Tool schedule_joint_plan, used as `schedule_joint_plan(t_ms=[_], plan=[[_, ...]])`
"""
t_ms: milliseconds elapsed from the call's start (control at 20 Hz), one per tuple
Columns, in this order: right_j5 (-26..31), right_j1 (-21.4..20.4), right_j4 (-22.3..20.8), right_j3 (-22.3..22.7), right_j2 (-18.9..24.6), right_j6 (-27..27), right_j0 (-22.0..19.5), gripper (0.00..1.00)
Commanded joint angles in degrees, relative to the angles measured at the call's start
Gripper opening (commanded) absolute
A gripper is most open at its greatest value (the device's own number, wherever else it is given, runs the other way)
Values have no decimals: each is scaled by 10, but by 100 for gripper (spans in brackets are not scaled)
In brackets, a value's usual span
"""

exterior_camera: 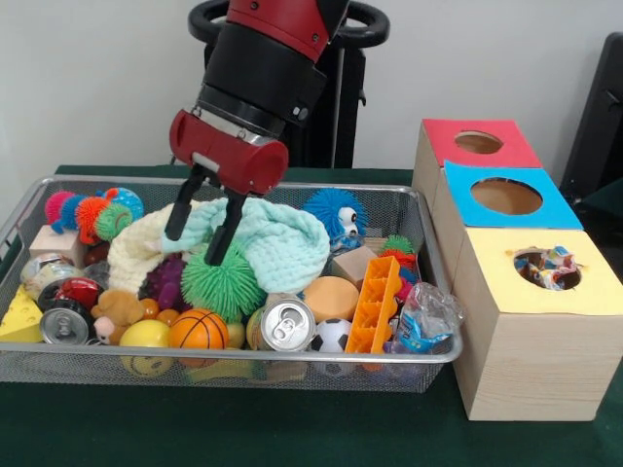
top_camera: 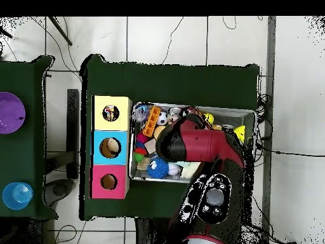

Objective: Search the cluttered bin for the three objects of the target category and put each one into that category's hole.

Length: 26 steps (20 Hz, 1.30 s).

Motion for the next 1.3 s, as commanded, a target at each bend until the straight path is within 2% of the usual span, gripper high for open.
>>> schedule_joint_plan(t_ms=[50, 300, 850, 1000, 1150, 1300], plan=[[96, -21, -29, 87, 137, -106, -37, 100], [121, -23, -38, 91, 161, -116, -54, 100], [144, -3, -67, 65, 177, -107, -68, 100], [149, 16, -77, 43, 179, -107, -72, 100], [142, 54, -91, -2, 175, -104, -74, 100], [137, 74, -102, -36, 146, -78, -59, 100]])
